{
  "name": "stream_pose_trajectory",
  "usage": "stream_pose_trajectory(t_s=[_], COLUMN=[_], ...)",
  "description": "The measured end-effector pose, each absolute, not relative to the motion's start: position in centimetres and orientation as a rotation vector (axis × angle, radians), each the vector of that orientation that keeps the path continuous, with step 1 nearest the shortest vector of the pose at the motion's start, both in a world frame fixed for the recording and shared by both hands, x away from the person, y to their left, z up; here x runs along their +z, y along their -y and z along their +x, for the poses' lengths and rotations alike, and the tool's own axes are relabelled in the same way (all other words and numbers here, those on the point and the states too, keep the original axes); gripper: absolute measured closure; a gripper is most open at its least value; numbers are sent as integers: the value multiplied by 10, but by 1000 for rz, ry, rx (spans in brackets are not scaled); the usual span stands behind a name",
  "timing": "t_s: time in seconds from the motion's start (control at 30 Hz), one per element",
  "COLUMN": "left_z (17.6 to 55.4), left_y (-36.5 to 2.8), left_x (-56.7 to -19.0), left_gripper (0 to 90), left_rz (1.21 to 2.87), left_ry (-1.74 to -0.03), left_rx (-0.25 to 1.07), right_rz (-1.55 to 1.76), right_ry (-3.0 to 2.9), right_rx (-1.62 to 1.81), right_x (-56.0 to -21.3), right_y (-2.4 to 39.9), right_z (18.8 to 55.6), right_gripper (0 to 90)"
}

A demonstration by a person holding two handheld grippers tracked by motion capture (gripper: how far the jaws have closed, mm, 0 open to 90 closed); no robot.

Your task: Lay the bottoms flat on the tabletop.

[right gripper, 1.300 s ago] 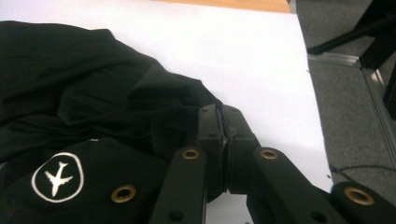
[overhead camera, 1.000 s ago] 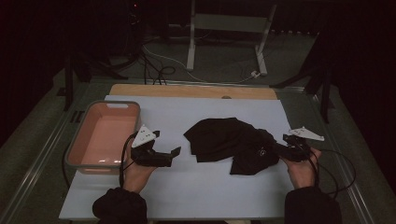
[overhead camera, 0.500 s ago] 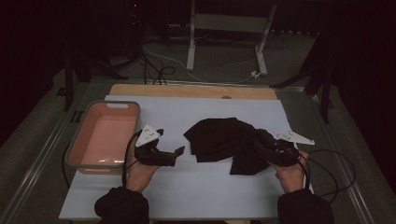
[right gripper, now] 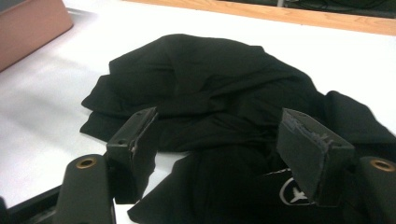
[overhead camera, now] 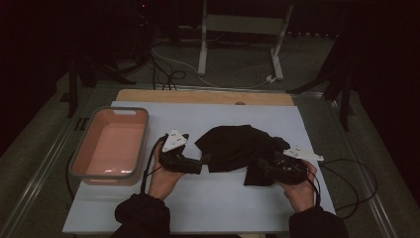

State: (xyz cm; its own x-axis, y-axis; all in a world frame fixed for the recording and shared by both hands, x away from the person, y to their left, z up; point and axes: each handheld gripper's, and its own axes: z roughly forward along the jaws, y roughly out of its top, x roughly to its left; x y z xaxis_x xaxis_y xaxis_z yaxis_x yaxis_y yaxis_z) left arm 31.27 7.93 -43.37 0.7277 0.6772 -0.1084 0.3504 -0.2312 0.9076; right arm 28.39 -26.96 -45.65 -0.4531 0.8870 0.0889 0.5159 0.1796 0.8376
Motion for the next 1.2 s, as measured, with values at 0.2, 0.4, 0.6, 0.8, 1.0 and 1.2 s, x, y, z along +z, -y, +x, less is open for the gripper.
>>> stream_pose_trajectory(t_s=[0.2,0.4,0.6,0.8,1.0,1.2], left_z=[321,327,333,338,342,344], left_y=[-62,-42,-22,-9,0,11], left_x=[-439,-449,-459,-463,-470,-476], left_gripper=[1,3,3,3,3,2], left_rz=[1862,1898,1952,1972,1991,2010], left_ry=[-787,-774,-754,-742,-745,-742], left_rx=[371,360,347,340,336,323], right_rz=[1301,1294,1298,1308,1315,1336], right_ry=[-2073,-2079,-2076,-2059,-2041,-2001], right_rx=[1170,1162,1159,1163,1166,1155], right_x=[-465,-468,-469,-468,-467,-467], right_y=[264,264,265,269,272,274], right_z=[280,279,278,278,278,278], right_gripper=[291,289,287,275,260,197])
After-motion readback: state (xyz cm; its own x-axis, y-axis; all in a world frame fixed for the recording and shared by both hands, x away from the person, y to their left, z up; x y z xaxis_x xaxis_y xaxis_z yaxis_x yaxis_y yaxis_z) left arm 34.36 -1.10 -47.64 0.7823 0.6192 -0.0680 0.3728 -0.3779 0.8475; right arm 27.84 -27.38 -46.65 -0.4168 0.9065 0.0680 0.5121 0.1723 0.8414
